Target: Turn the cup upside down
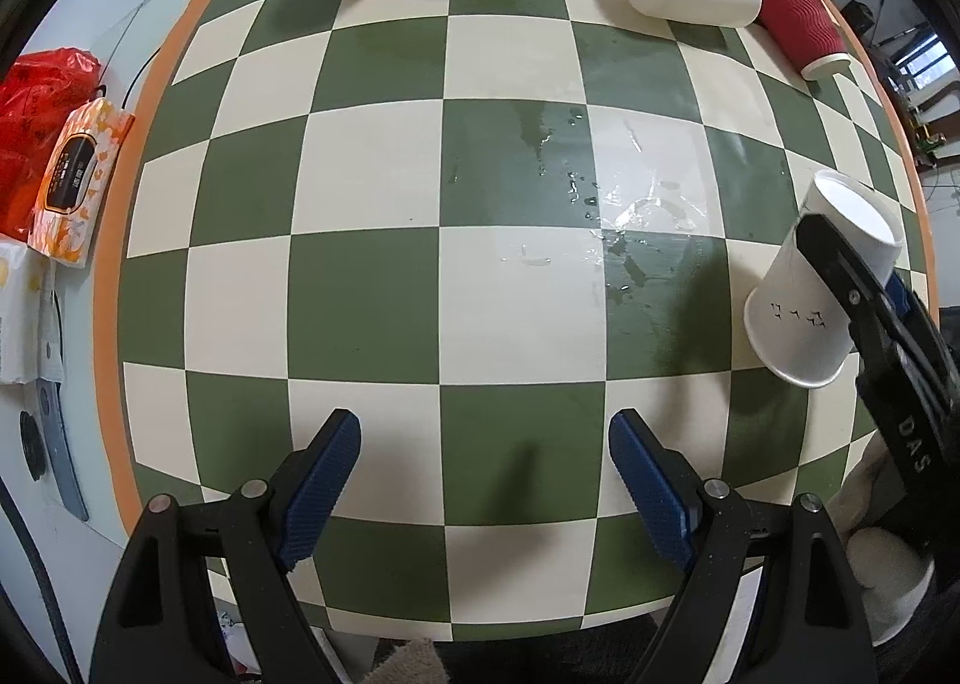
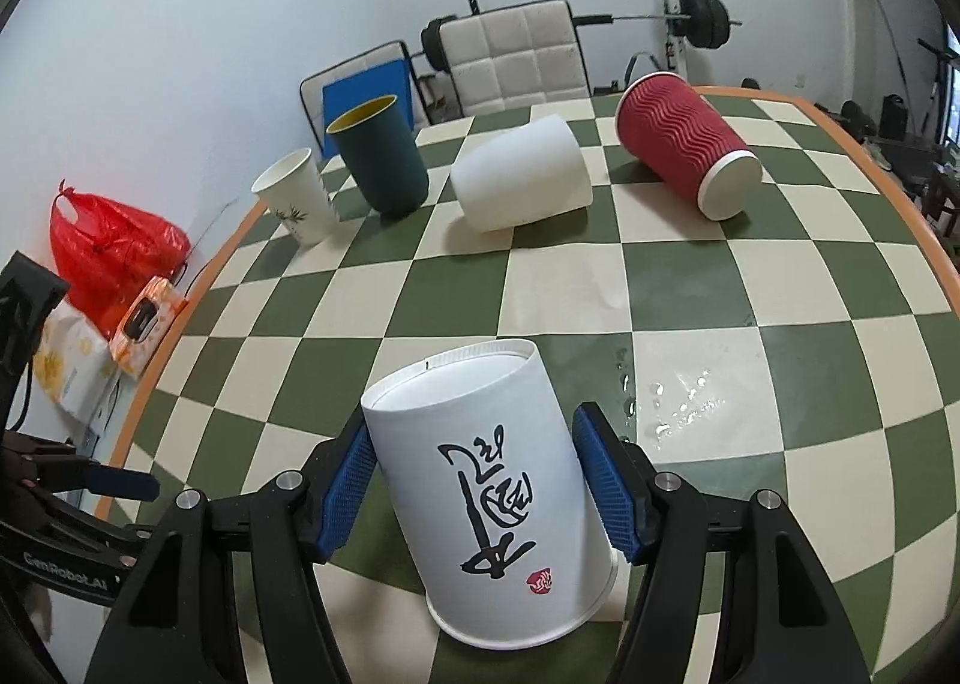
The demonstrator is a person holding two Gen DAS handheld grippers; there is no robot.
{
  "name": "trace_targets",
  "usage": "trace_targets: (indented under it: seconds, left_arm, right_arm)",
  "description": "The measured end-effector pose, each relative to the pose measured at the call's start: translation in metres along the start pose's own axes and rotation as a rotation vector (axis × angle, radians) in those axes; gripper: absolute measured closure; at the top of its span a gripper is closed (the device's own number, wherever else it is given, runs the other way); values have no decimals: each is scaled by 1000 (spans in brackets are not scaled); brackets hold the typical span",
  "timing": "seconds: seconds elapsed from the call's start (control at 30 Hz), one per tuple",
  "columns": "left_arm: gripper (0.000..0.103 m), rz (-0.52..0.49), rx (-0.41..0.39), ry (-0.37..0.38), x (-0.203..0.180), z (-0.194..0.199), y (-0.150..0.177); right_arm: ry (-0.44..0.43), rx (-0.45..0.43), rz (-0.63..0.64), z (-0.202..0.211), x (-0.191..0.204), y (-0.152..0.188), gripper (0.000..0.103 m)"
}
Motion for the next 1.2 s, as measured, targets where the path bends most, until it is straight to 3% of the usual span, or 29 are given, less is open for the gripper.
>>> trace_targets:
  seconds: [0.13, 0.57, 0.67, 0.73, 1.03, 1.2]
  left_arm:
    - [18, -8, -1, 0, -1, 0, 3]
    - [18, -20, -22, 21, -7, 9, -6]
    - [18, -23, -35, 24, -8, 16, -7]
    - [18, -24, -48, 23, -10, 22, -10]
    - [18, -45, -128, -21, -20, 89, -6]
    - [18, -49, -182, -27, -34, 138, 4]
  right_arm:
    - [4, -20, 20, 8, 1, 11, 35]
    - [73, 128, 58, 5, -7, 31, 35]
    - [105, 188, 71, 8, -6, 29, 12]
    - [119, 225, 68, 17, -6, 26, 9]
    - [241, 386, 40, 83, -15, 5, 7]
    - [296, 395, 56, 130, -15, -16, 7]
Point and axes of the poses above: each gripper's, at about its wrist camera, not at the fingertips, and z roughly against the way its jaws point, x to its left, y to its underside, the point moved 6 cm from there along -z, roughly the way its jaws point, and after that the axes turned 13 degrees about y, right-handed, at the moved point
